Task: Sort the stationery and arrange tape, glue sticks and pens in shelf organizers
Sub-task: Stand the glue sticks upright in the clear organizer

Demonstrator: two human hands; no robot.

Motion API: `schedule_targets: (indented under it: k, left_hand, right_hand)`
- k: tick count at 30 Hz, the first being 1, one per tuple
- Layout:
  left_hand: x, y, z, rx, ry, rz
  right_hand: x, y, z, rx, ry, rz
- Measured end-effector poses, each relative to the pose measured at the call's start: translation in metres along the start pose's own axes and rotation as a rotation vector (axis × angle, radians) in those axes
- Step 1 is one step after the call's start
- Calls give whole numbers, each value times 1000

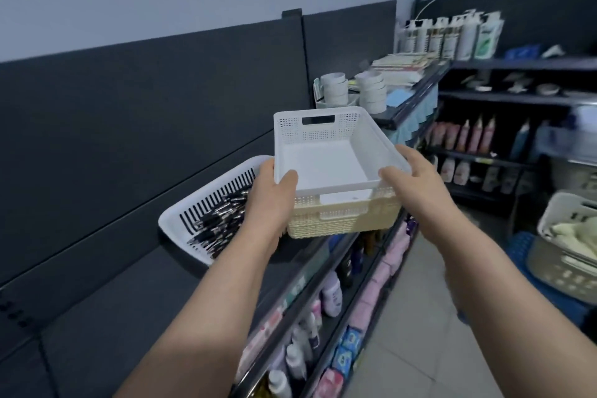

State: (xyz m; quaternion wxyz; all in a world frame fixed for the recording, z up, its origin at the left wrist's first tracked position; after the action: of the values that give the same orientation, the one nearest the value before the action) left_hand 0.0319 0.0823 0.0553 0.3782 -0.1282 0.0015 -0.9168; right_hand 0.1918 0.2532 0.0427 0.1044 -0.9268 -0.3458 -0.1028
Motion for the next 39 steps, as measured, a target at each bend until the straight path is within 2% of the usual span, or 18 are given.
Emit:
schedule_targets:
  k: [7, 12, 17, 22, 28, 30, 32, 34, 35, 39]
  left_hand:
    - [-28, -144, -13, 25, -76, -36]
    - [-42, -212, -25, 64, -141, -70]
    - [-36, -248, -37, 148, -273, 36]
    - [-41, -274, -42, 227, -362, 138]
    - [-77, -285, -76, 460, -539, 51]
    - [-87, -285, -85, 513, -643, -10]
    - [-88, -285, -89, 502, -660, 11]
    - [-83, -284, -83, 451, -666, 114]
    - [-79, -282, -78, 425, -678, 177]
    - [-59, -259, -63, 384, -673, 360]
  right_hand:
    - [19, -134, 22, -32, 22, 10]
    - [21, -218, 37, -78, 51, -36]
    - [-2, -278, 70, -137, -34, -177]
    - [-8, -329, 84, -87, -85, -262]
    - [-9, -372, 116, -152, -40, -435]
    - [-11, -378, 124, -157, 71, -497]
    - [-12, -382, 121, -86, 375, -519]
    - [-15, -385, 100, 128, 721, -435]
    - [-20, -383, 87, 234, 792, -409]
    - [-58, -349, 45, 528, 665, -527]
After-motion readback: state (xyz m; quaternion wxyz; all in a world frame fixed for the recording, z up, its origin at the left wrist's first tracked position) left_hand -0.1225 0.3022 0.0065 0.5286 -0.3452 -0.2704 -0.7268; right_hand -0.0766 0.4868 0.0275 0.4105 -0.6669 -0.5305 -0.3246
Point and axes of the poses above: each hand's wrist, its own y-axis away from the middle knuckle, its own x-axis out of the back of the hand, z = x × y, the point moved 7 cm from there along -y, towards the middle knuckle, and after that the axes turned 10 degrees about -z, right-handed, at the moved point
